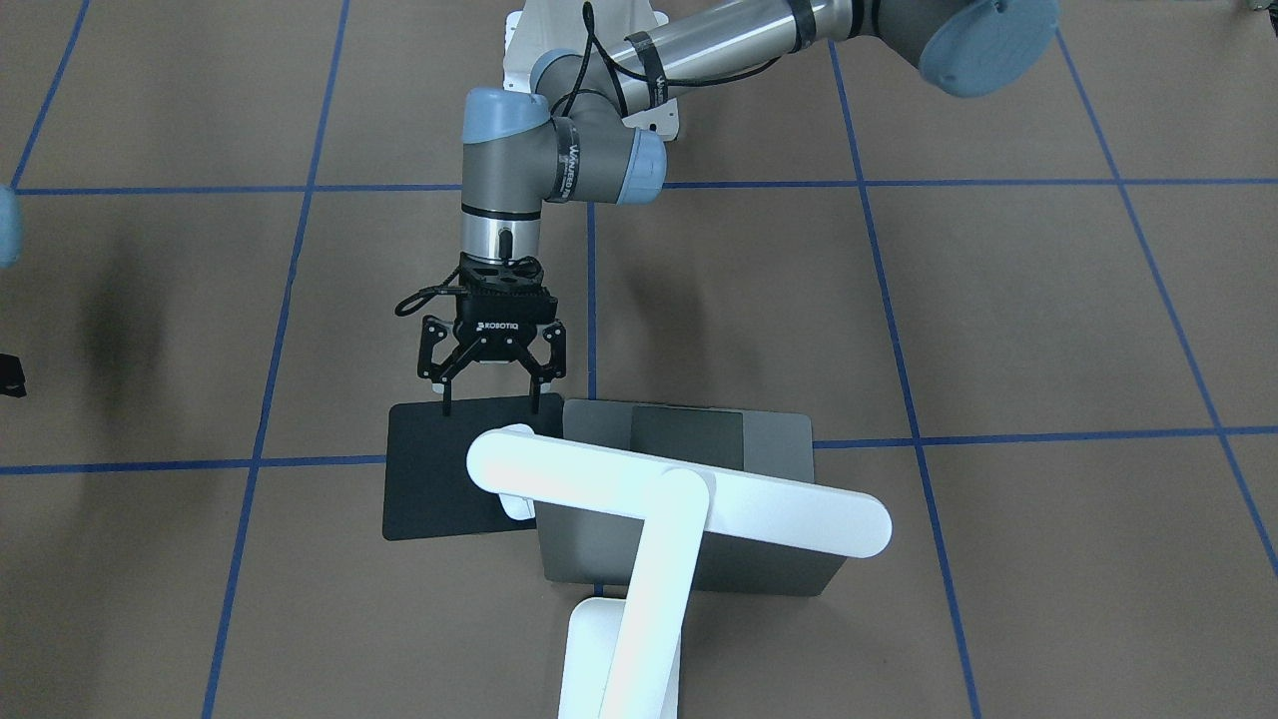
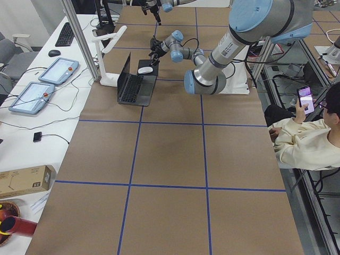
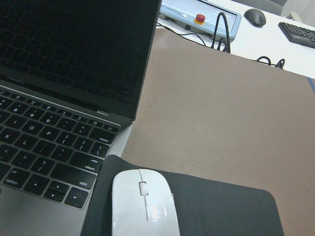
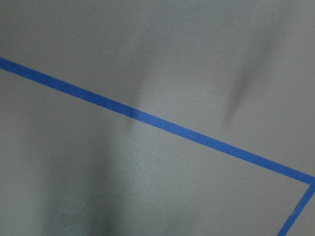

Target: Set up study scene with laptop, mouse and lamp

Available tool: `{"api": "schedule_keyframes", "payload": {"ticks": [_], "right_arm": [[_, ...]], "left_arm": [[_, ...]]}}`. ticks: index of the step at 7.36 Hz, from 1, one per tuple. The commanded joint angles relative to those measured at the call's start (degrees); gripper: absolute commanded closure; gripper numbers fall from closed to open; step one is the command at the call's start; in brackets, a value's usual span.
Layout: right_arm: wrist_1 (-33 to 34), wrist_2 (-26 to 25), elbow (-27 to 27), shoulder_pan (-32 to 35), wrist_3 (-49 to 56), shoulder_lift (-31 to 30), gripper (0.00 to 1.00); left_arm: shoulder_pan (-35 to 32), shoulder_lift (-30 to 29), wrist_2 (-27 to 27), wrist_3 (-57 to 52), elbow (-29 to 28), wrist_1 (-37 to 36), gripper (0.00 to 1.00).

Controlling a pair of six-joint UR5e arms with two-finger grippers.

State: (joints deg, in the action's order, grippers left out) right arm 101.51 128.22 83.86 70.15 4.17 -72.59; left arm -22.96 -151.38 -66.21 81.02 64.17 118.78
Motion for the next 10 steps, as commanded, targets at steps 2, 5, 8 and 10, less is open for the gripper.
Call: {"api": "schedule_keyframes", "payload": {"ticks": [2,5,8,10], "right_arm": [[0.0,0.5,2.1,1.0,-13.6,2.5,0.00],[-3.1,0.6,2.3,1.8,-21.0,4.0,0.00],[-3.9,0.3,2.2,4.5,-20.4,3.9,0.00],[-3.9,0.2,2.1,6.8,-13.8,1.8,0.00]], "left_arm": [[-1.5,9.3,-10.0,-4.6,26.2,-20.4,0.01],[-10.3,21.9,-24.6,-11.6,39.3,-26.4,0.01],[-25.9,33.0,-42.6,-28.1,40.8,-29.0,0.01],[-36.1,38.9,-52.0,-39.3,38.3,-29.0,0.01]]}}
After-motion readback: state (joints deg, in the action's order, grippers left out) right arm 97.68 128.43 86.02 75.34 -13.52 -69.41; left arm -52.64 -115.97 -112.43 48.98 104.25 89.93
